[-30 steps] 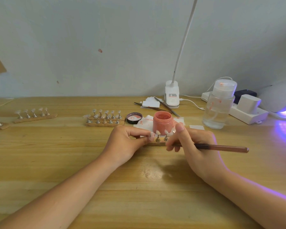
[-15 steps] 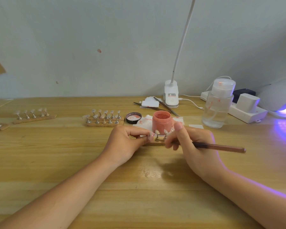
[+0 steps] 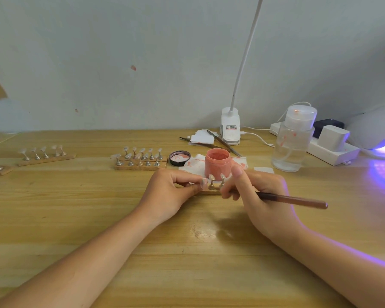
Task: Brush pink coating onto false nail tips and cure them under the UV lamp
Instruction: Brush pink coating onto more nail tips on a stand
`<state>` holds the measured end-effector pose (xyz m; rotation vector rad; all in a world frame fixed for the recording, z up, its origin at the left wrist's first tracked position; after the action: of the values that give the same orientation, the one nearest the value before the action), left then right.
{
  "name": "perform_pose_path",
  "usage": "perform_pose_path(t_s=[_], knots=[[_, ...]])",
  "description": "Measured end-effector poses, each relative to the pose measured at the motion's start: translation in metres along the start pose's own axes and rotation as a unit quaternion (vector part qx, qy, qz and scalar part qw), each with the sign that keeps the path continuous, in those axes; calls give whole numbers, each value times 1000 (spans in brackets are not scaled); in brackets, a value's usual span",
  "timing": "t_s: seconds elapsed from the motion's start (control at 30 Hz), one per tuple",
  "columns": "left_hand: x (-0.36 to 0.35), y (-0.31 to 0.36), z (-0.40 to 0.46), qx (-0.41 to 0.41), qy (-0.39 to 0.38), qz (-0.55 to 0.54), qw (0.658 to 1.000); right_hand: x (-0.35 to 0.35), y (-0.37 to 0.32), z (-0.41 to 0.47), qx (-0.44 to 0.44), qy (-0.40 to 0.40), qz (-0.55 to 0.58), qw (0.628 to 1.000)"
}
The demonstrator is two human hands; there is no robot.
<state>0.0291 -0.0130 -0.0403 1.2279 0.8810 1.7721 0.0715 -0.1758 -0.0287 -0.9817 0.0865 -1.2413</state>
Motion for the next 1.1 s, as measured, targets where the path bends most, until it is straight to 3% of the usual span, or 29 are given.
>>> perform_pose_path(t_s=[1.1], knots=[[1, 5, -2, 14, -23, 45, 999, -3, 0, 4, 20, -18, -55, 998]])
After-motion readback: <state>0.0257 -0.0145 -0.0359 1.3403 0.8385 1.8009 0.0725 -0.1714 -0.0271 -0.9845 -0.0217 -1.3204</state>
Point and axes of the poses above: each hand's wrist, its own z-axis towards the middle knuckle, its own x-axis out of the back of the hand, y = z × x, the point moved 2 cm from there along z, towards the middle knuckle, and after that the axes turned 10 degrees about -y, right-handed, at the moved point
